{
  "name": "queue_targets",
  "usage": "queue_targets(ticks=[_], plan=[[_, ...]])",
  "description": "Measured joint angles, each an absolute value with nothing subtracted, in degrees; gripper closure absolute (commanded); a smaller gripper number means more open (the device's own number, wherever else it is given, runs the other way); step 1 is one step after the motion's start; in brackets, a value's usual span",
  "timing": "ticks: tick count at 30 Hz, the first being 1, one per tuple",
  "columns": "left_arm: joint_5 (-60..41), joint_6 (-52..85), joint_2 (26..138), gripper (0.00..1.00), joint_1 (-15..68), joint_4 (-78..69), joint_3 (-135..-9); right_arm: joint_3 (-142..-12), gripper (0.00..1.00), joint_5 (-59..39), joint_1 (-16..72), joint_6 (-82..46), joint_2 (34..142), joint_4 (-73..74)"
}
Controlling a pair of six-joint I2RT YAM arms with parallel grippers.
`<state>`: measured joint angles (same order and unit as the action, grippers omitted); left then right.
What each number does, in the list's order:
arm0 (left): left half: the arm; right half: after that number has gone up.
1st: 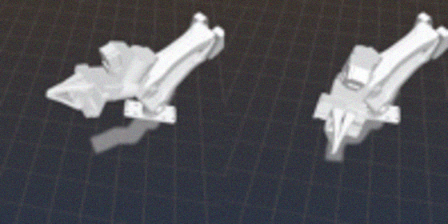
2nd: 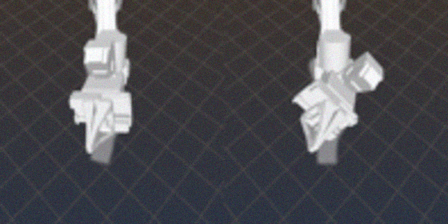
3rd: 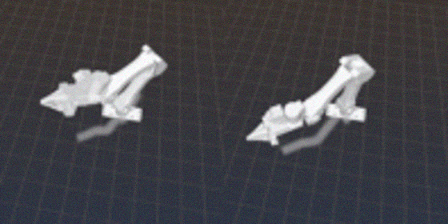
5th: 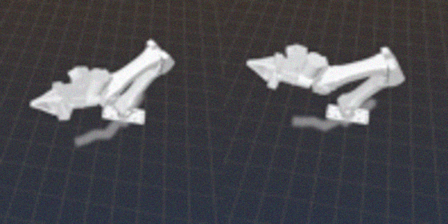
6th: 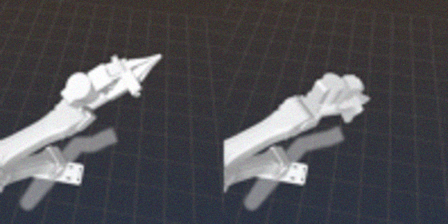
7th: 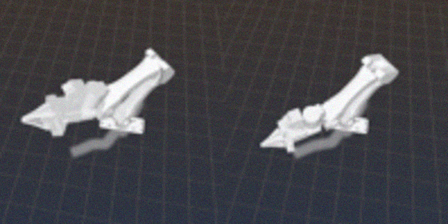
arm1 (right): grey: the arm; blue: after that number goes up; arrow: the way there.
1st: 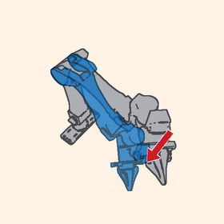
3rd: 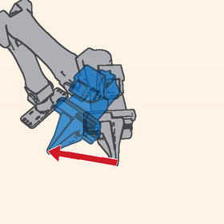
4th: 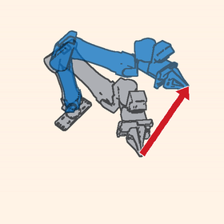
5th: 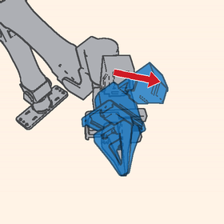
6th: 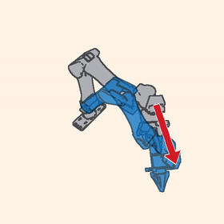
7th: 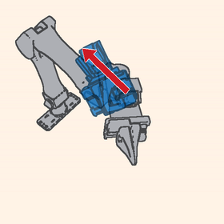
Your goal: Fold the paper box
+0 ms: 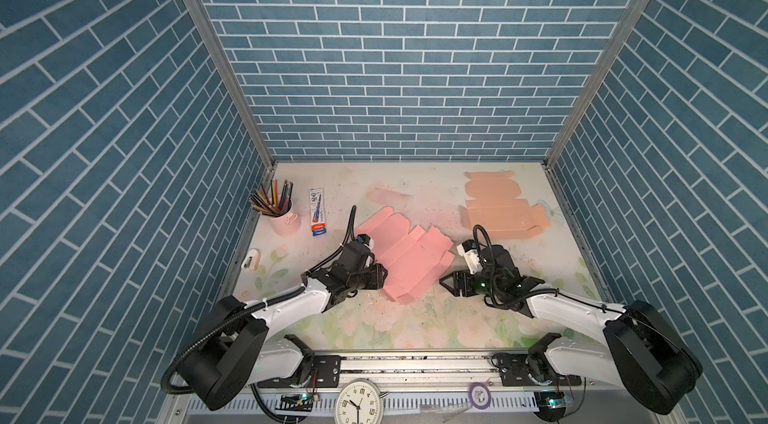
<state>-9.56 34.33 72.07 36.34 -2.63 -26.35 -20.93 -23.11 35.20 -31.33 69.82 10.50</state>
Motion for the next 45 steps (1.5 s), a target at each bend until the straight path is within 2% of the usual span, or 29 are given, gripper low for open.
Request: queue_targets(ticks=[8,14,29,33,45], plan=[[-9.45,39.31,71.72,0.48,43.2,-5.96,-24.12,-20.93,0.31,-21.06,34.79,-31.24,73.67,11.84],[-9.04,42.02,72.12,0.48,48.07,-7.66,-24.03,-21.08,0.38,-20.78,33.56,-31.14,75.79,14.57],[-8.54,46.22,75.09,0.48,55.0,-11.97,-24.08,-23.55,0.4,-22.57,30.06,-31.24,82.81,21.69],[-8.47,47.0,76.84,0.48,56.42,-13.19,-24.14,-23.88,0.43,-23.35,29.52,-31.29,84.47,23.7],[-7.53,45.8,75.94,0.48,56.66,-11.94,-26.65,-24.93,0.57,-25.41,28.58,-32.51,89.52,29.41]])
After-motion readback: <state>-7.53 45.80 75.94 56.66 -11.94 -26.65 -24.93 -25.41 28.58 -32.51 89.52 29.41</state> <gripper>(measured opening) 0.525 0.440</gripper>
